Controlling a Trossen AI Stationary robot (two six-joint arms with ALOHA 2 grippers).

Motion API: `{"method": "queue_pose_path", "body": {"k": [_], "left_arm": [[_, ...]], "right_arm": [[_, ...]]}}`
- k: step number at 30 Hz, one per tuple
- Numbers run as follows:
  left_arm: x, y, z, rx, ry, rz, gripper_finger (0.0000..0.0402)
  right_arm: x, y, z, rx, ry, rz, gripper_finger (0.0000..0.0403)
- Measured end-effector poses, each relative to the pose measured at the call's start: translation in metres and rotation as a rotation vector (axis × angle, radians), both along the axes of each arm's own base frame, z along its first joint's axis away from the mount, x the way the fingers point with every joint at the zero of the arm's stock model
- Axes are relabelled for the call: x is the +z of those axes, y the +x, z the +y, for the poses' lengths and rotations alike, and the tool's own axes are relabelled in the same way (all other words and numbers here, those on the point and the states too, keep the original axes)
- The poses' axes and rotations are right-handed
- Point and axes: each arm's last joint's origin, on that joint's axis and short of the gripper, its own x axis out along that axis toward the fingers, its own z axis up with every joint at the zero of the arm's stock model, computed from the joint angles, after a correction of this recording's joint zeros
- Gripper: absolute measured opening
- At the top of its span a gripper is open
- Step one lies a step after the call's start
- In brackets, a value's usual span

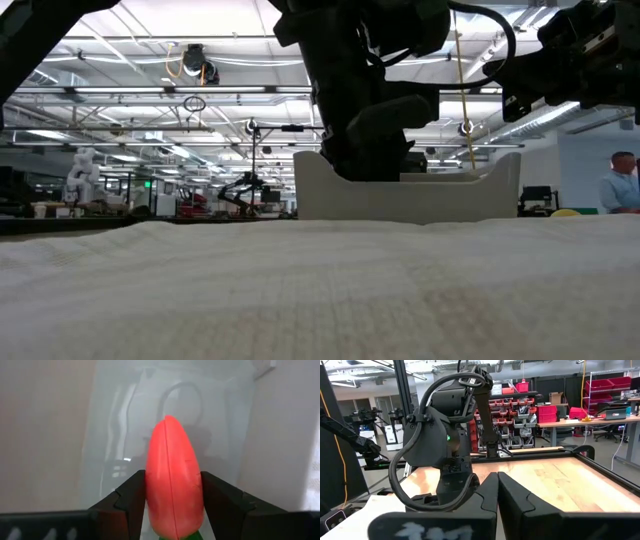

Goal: Pick and placing Produce into tupperware
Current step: Put the carrot into the gray bin

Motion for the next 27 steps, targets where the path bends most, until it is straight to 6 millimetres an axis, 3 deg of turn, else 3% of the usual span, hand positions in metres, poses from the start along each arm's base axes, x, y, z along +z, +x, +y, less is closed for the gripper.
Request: {"method": "queue_pose_path", "body": {"k": [27], "left_arm": [[0.0000,0.0004,0.0024,-0.024,-0.015,0.003,0.0177]], "right_arm": [[-0.0001,0.0000,0.0000,0.000,0.000,0.000,0.0000]]}}
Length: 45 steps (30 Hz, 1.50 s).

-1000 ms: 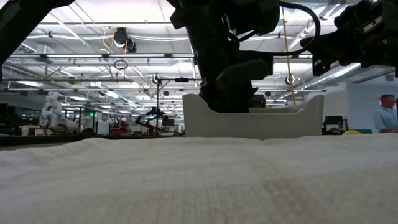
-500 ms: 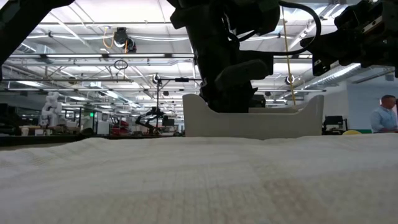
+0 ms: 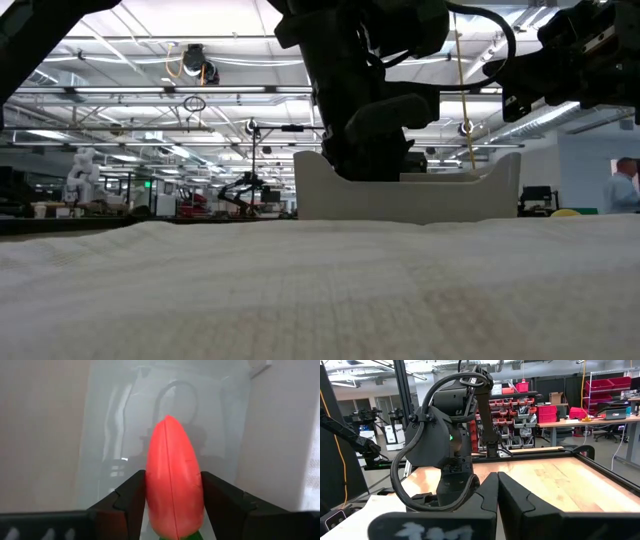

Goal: Pick and placing Produce into tupperware
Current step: Put the carrot into the gray bin, then put the banana into the gray bin

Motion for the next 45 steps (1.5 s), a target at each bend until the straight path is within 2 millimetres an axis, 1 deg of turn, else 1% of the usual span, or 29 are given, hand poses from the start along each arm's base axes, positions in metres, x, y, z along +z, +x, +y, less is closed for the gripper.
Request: {"method": "queue_pose_path", "body": {"k": [10,18,21,25,37,42,45], "left_arm": [[0.000,0.000,0.000,-0.006,0.002,0.000,0.0224],[0.000,0.000,0.001,-0.018,0.008,0.003,0.0219],[0.003,-0.001,0.002,-0.026,0.018,0.007,0.0221],[0.011,-0.003,0.003,-0.030,0.040,0.036,0.0228],[0.027,-0.003,0.007,-0.051,0.067,0.063,0.0237],[0.044,-0.003,0.007,-0.076,0.077,0.079,0.0237],[0.062,-0.003,0.007,-0.101,0.086,0.078,0.0237]], "right_arm": [[-0.001,0.000,0.000,0.000,0.001,0.007,0.0000],[-0.001,0.000,0.000,0.000,0.001,0.007,0.0000],[-0.001,0.000,0.000,0.000,0.001,0.007,0.0000],[-0.001,0.000,0.000,0.000,0.001,0.007,0.0000],[-0.002,0.000,0.000,0.000,0.004,0.021,0.0000],[-0.002,0.000,0.000,0.000,0.004,0.021,0.0000],[-0.002,0.000,0.000,0.000,0.004,0.021,0.0000]]}}
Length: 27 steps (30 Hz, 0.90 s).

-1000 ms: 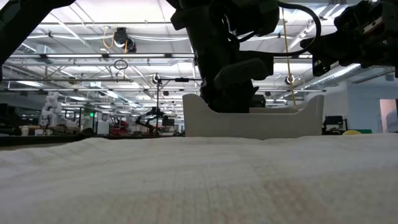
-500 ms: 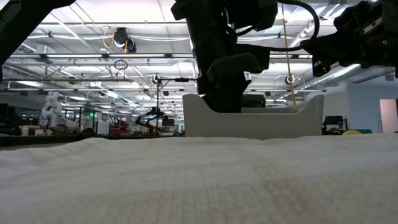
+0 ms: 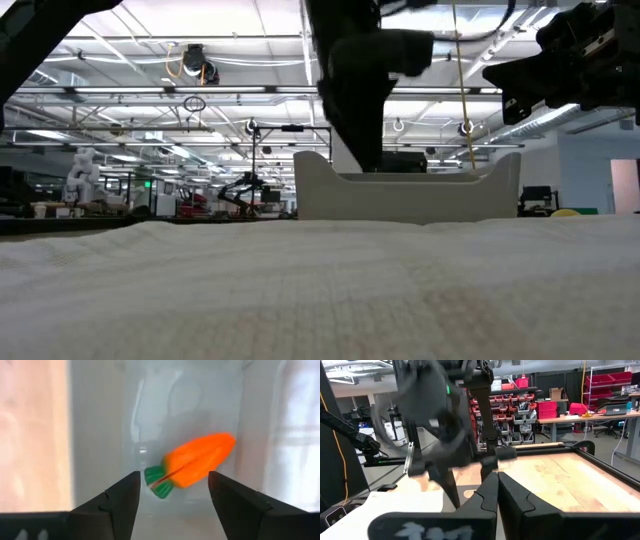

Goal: Pick and placing Produce into tupperware
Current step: Put the banana into the gray bin

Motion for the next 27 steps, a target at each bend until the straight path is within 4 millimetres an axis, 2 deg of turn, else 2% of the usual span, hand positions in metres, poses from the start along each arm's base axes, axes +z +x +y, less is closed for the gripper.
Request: {"method": "queue_pose_path", "body": {"k": [3,6,15,19,27], "left_arm": [[0.017,-0.001,0.000,-0.023,0.007,-0.009,0.0224],[0.029,0.000,0.000,-0.055,0.037,-0.030,0.0188],[0.064,-0.006,0.010,-0.117,0.085,-0.051,0.0015],[0.084,-0.014,0.016,-0.128,0.110,-0.093,0.0009],[0.148,-0.047,0.032,-0.033,0.232,-0.255,0.0001]], "right_arm": [[0.000,0.000,0.000,0.000,0.000,0.000,0.0000],[0.000,0.000,0.000,0.000,0.000,0.000,0.0000],[0.000,0.000,0.000,0.003,0.000,0.000,0.0000],[0.000,0.000,0.000,0.003,0.000,0.001,0.0000],[-0.001,0.000,0.000,0.004,0.001,0.006,0.0000]]}}
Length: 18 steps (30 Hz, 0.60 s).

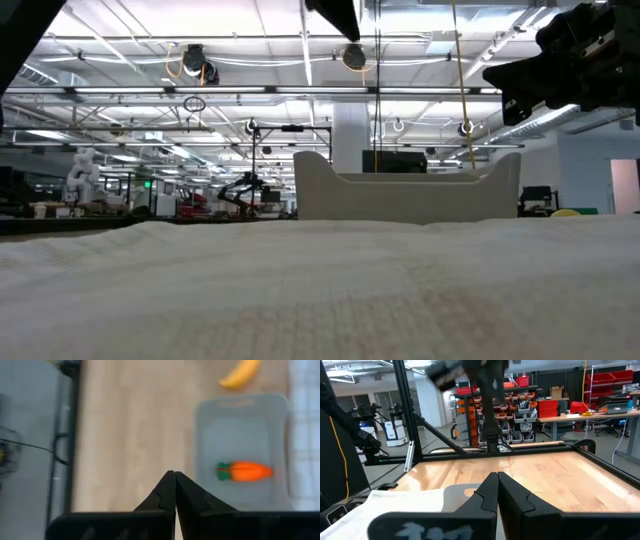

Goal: Pick and placing Produce into tupperware
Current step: Put the banana into the gray bin

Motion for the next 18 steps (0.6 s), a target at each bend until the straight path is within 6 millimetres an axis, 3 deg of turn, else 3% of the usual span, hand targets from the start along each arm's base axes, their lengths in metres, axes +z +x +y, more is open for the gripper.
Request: {"method": "queue_pose_path", "body": {"k": [10,18], "left_arm": [[0.050,-0.031,-0.005,-0.035,0.075,-0.175,0.0000],[0.080,-0.060,-0.002,-0.028,0.093,-0.244,0.0000]], "right_arm": [[0.000,0.000,0.000,0.001,0.000,0.002,0.0000],[-0.002,0.000,0.000,0.000,0.004,0.019,0.0000]]}}
